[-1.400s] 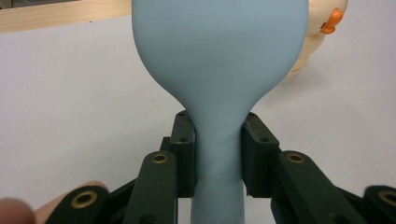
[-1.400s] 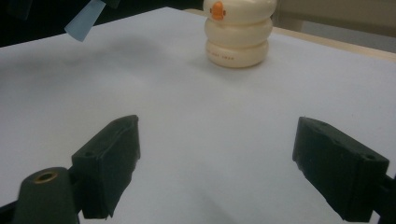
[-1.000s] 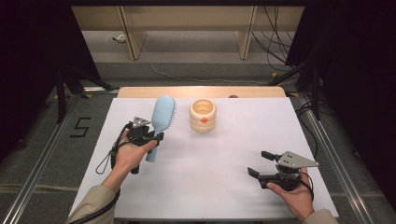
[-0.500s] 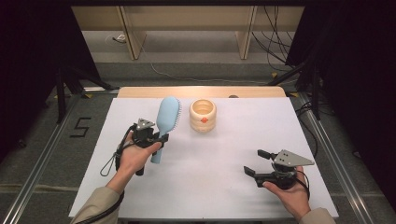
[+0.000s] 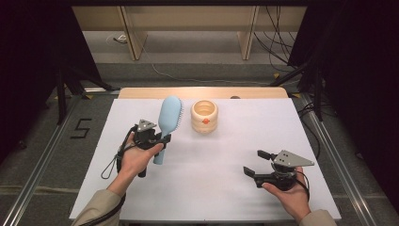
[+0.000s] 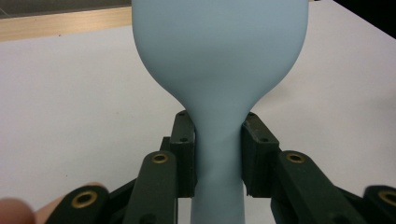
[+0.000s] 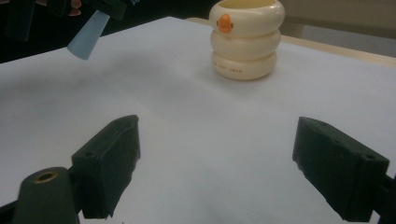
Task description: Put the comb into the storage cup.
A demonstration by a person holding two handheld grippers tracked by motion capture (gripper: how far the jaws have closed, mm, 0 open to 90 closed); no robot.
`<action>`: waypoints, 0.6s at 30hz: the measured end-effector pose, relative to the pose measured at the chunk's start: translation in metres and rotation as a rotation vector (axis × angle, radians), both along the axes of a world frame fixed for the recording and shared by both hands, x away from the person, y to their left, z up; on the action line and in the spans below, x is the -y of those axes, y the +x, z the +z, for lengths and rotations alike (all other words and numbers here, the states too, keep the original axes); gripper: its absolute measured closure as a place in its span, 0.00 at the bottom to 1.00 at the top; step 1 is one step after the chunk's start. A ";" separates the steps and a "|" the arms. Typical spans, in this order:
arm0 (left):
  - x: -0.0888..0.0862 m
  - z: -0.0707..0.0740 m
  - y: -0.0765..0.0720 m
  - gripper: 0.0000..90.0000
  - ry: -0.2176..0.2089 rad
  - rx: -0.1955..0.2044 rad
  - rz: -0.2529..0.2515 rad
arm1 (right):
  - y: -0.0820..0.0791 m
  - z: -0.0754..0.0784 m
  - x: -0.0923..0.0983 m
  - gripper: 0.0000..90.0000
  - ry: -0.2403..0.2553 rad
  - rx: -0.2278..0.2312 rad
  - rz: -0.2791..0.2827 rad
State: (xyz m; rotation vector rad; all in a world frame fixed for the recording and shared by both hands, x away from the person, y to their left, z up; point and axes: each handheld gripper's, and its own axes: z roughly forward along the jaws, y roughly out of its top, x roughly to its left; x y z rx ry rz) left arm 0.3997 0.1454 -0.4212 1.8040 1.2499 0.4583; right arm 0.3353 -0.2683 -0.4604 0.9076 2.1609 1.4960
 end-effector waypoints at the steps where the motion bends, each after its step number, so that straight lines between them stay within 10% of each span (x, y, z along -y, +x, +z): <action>1: 0.001 0.000 0.000 0.77 0.000 -0.001 -0.002 | 0.000 0.000 -0.001 0.18 -0.002 -0.002 0.001; 18: 0.012 -0.001 -0.003 0.77 -0.014 0.008 -0.017 | 0.004 0.001 -0.011 0.18 -0.001 -0.002 0.009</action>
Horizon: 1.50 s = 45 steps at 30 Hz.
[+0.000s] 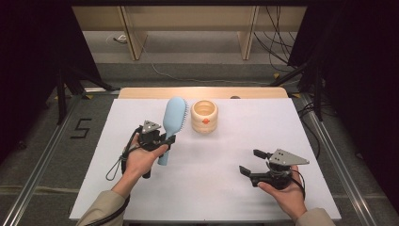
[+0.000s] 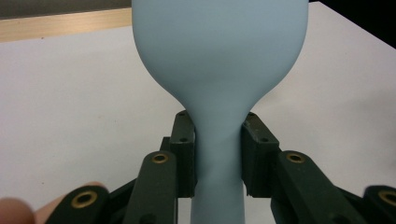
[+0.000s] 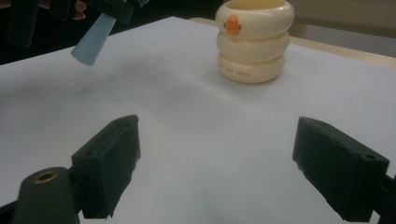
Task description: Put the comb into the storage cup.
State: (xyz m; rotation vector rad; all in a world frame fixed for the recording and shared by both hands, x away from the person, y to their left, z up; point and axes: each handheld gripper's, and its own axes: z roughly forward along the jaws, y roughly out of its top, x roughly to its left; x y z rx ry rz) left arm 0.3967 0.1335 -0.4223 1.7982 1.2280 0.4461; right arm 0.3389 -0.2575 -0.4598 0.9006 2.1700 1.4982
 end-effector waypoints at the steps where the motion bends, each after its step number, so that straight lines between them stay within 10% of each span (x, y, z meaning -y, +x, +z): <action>1: 0.000 0.000 0.000 0.77 -0.001 0.001 0.002 | 0.000 0.000 0.000 0.18 0.000 0.000 0.000; 45: 0.016 0.003 -0.005 0.77 -0.007 0.012 -0.032 | 0.008 0.002 -0.023 0.18 0.007 0.000 0.026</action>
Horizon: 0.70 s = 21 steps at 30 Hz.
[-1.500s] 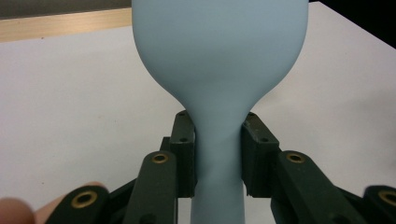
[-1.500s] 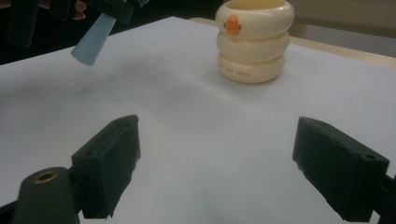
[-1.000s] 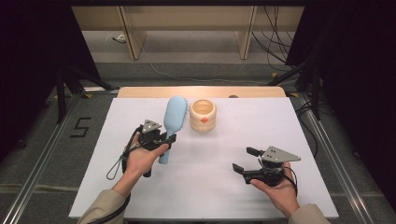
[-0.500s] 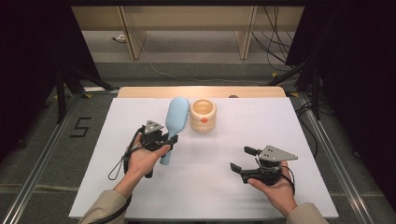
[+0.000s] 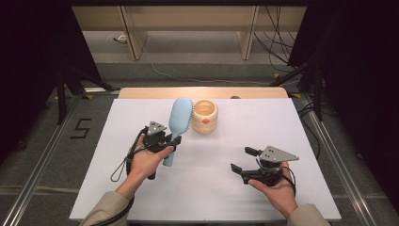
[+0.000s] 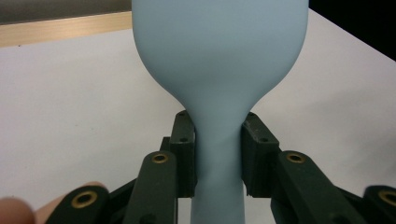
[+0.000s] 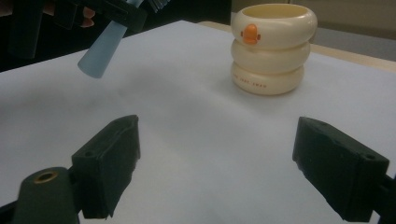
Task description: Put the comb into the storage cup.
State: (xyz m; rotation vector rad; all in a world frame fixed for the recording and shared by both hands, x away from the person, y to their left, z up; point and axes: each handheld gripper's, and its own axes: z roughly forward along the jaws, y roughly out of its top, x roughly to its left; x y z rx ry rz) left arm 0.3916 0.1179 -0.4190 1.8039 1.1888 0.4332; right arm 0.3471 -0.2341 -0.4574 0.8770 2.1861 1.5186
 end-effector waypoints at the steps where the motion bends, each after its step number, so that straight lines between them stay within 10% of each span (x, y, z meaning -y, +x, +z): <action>1: 0.000 0.000 0.000 0.77 0.000 0.001 0.000 | 0.000 0.000 0.000 0.18 0.001 0.001 0.001; 21: 0.010 0.001 -0.001 0.77 -0.008 0.006 -0.015 | 0.002 0.001 -0.005 0.18 0.002 0.003 0.005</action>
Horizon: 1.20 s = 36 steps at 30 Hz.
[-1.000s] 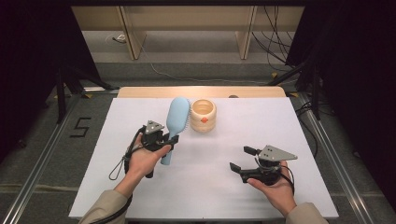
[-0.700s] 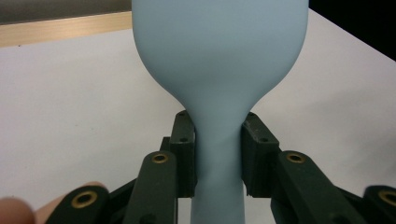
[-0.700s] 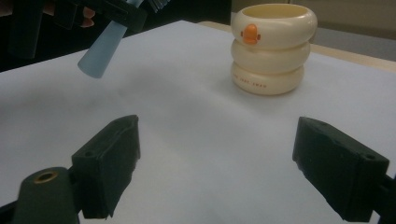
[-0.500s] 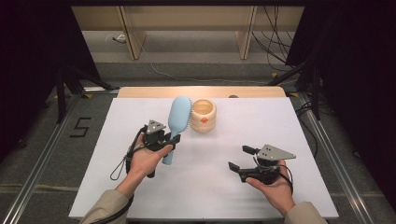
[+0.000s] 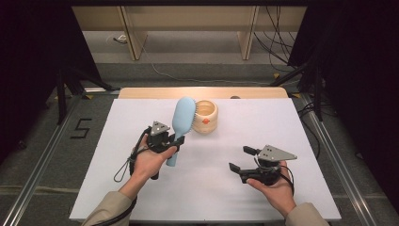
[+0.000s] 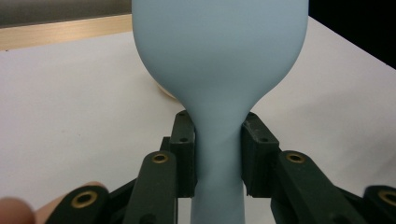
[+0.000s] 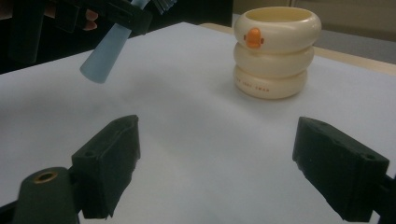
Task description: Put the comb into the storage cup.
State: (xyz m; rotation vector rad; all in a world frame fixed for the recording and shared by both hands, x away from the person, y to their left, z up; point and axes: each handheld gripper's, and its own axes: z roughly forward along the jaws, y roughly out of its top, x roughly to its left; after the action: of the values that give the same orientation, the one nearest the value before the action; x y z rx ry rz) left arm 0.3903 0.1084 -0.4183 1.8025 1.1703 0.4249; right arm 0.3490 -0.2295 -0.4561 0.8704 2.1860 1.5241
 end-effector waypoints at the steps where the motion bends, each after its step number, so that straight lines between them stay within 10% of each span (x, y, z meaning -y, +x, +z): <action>1: 0.000 0.000 0.000 0.77 0.001 0.000 -0.001 | 0.000 0.000 0.000 0.18 0.000 0.003 0.002; 36: 0.015 -0.002 -0.005 0.77 -0.014 0.016 -0.026 | 0.002 0.001 -0.009 0.18 0.001 0.004 0.017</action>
State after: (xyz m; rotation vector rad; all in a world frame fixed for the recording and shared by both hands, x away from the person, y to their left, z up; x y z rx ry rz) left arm 0.3854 0.0929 -0.4204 1.7967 1.1355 0.4140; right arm 0.3511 -0.2203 -0.4552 0.8502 2.1963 1.5333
